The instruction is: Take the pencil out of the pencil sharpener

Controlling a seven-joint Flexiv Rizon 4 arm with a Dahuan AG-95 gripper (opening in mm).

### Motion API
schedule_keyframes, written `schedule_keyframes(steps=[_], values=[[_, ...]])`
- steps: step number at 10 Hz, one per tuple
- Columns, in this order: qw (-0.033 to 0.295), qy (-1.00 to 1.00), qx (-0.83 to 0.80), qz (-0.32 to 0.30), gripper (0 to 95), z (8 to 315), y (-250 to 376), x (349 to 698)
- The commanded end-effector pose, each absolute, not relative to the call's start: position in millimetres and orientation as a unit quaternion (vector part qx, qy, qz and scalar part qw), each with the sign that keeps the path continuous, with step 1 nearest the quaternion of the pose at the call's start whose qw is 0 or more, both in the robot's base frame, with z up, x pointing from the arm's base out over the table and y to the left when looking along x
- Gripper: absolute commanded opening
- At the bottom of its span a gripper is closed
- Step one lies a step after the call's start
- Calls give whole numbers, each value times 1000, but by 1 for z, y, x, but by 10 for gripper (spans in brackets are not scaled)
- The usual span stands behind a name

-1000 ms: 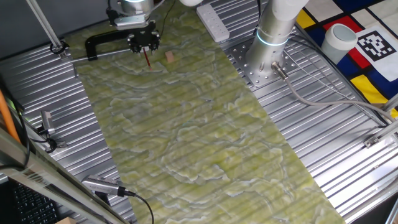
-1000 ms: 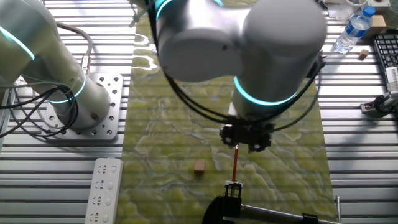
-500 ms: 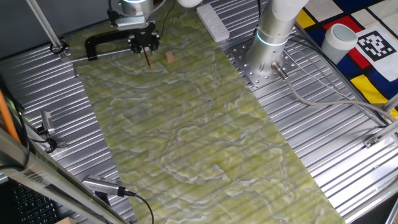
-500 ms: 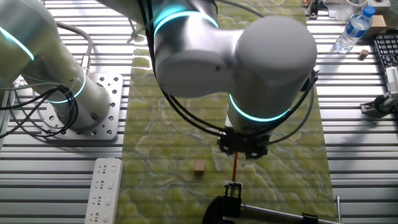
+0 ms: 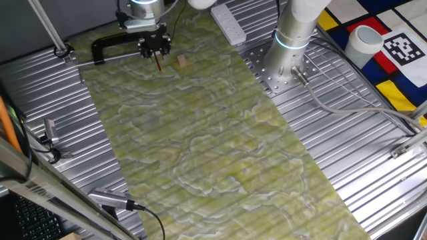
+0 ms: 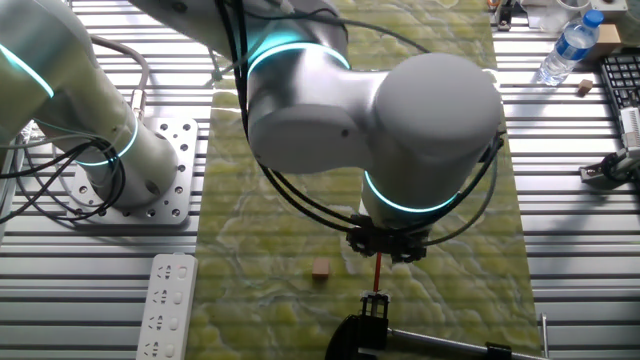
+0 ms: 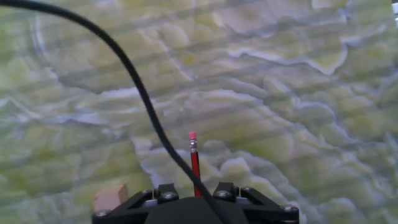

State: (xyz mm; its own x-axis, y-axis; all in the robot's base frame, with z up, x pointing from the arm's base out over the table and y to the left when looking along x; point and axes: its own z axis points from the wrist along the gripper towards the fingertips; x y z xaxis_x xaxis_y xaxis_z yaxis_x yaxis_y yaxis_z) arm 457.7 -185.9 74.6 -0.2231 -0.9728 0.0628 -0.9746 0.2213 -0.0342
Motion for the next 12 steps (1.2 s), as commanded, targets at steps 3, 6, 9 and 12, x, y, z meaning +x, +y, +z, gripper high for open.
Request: schedule_keyframes(steps=[3, 6, 9, 12], values=[[6, -784, 620, 30, 190, 64, -185, 457], [-2, -783, 621, 23, 190, 62, -185, 457], [-4, -783, 622, 22, 190, 60, -185, 457], [-6, -783, 621, 22, 190, 54, -184, 456]])
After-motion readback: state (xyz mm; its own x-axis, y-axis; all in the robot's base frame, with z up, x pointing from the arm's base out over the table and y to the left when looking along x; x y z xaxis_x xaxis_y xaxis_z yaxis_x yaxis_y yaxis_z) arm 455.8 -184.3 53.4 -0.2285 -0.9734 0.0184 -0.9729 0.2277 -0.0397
